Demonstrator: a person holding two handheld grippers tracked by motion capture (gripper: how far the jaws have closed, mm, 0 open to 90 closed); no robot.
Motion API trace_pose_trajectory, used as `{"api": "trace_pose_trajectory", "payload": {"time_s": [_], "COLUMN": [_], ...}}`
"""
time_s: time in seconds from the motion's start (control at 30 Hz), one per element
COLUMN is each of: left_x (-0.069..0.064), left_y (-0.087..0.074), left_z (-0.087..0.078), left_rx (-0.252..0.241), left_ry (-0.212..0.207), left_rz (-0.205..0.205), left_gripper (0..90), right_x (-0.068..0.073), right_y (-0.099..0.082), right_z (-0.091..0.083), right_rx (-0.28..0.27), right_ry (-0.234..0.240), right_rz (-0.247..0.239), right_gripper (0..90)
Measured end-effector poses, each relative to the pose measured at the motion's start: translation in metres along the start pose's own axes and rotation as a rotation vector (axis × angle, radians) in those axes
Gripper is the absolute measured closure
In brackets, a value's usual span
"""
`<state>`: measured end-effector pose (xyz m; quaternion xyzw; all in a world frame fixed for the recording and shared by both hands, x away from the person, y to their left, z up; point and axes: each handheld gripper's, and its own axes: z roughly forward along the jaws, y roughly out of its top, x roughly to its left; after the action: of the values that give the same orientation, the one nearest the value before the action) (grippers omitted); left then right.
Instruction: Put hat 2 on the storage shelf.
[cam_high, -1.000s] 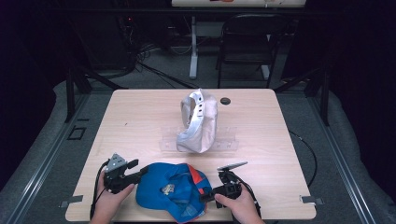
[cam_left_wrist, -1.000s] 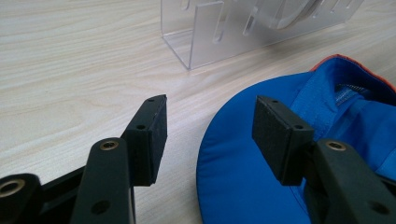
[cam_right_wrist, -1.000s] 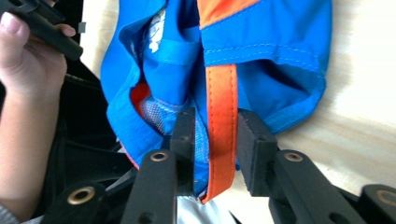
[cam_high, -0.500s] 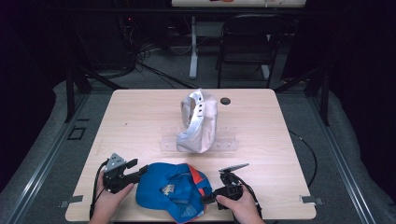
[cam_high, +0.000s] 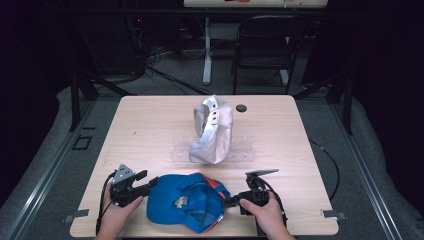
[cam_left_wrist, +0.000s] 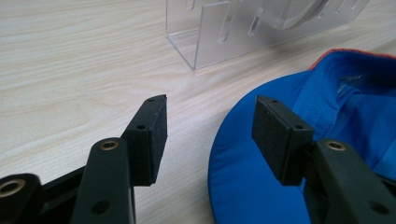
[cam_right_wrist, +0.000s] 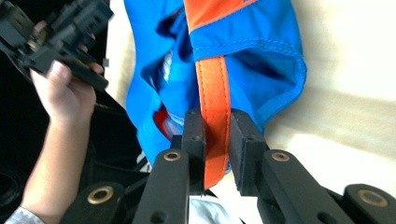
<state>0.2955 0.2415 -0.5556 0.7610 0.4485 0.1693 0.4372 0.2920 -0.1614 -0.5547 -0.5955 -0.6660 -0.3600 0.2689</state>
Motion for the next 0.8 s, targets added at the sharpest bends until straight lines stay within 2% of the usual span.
{"api": "trace_pose_trajectory", "payload": {"time_s": [0.03, 0.07, 0.1, 0.13, 0.17, 0.2, 0.23, 0.27, 0.3, 0.33, 0.37, 0.4, 0.47, 0.57, 0.6, 0.63, 0.67, 0.73, 0.77, 0.8], "left_x": [0.0, 0.0, 0.0, 0.0, -0.001, 0.0, 0.0, 0.0, 0.0, 0.0, 0.0, 0.0, 0.0, 0.0, 0.0, 0.0, -0.001, -0.001, -0.001, -0.001], "left_y": [0.0, 0.0, 0.0, 0.0, 0.0, 0.0, 0.0, 0.0, 0.0, 0.0, 0.0, 0.0, 0.0, 0.0, 0.0, 0.0, 0.0, 0.0, 0.0, 0.0], "left_z": [0.0, 0.0, 0.001, 0.001, 0.0, 0.0, 0.0, 0.0, 0.0, 0.0, 0.0, 0.0, 0.0, 0.0, 0.0, 0.0, 0.001, 0.0, 0.0, 0.001], "left_rx": [0.0, 0.0, 0.001, 0.001, 0.002, 0.0, 0.002, 0.0, 0.001, 0.0, 0.0, -0.001, 0.0, 0.001, 0.001, 0.002, 0.001, 0.013, 0.014, 0.013], "left_ry": [0.0, -0.001, -0.001, -0.001, 0.001, -0.001, 0.0, -0.001, 0.0, 0.0, 0.0, 0.0, 0.0, -0.001, -0.001, -0.001, -0.001, 0.001, 0.001, 0.001], "left_rz": [-0.004, -0.003, -0.002, -0.001, -0.001, 0.001, 0.002, 0.001, -0.001, -0.004, -0.005, -0.005, -0.005, -0.003, -0.002, -0.002, -0.002, 0.001, 0.0, 0.0], "left_gripper": [45.8, 45.8, 45.8, 45.8, 45.8, 45.9, 45.8, 45.9, 45.9, 45.9, 45.9, 45.9, 45.8, 45.9, 45.9, 45.8, 45.9, 45.8, 46.0, 46.0], "right_x": [0.0, 0.003, 0.002, 0.004, 0.004, 0.005, 0.006, 0.007, 0.007, 0.01, 0.008, 0.01, 0.01, 0.011, 0.011, 0.011, 0.012, 0.013, 0.016, 0.016], "right_y": [0.002, 0.003, 0.006, 0.006, 0.009, 0.01, 0.011, 0.013, 0.014, 0.014, 0.016, 0.017, 0.018, 0.02, 0.021, 0.021, 0.022, 0.023, 0.024, 0.026], "right_z": [-0.004, -0.006, -0.01, -0.011, -0.014, -0.017, -0.019, -0.022, -0.025, -0.025, -0.033, -0.036, -0.041, -0.05, -0.055, -0.057, -0.06, -0.066, -0.067, -0.073], "right_rx": [-0.01, -0.025, -0.021, -0.039, -0.043, -0.043, -0.051, -0.043, -0.059, -0.095, -0.056, -0.052, -0.064, -0.085, -0.058, -0.069, -0.063, -0.07, -0.105, -0.07], "right_ry": [0.017, -0.011, 0.001, 0.003, 0.003, -0.007, 0.003, -0.013, 0.0, -0.007, -0.023, -0.054, -0.043, -0.059, -0.097, -0.072, -0.104, -0.094, -0.072, -0.078], "right_rz": [0.0, 0.014, -0.003, 0.008, -0.003, -0.006, 0.004, -0.004, 0.001, 0.029, -0.007, -0.009, 0.0, 0.017, -0.003, 0.004, -0.004, -0.002, 0.021, -0.003], "right_gripper": [78.1, 78.1, 78.1, 78.1, 78.1, 78.1, 78.1, 78.1, 78.1, 78.1, 78.1, 78.1, 78.1, 78.1, 78.1, 78.1, 78.1, 78.1, 78.2, 78.1]}}
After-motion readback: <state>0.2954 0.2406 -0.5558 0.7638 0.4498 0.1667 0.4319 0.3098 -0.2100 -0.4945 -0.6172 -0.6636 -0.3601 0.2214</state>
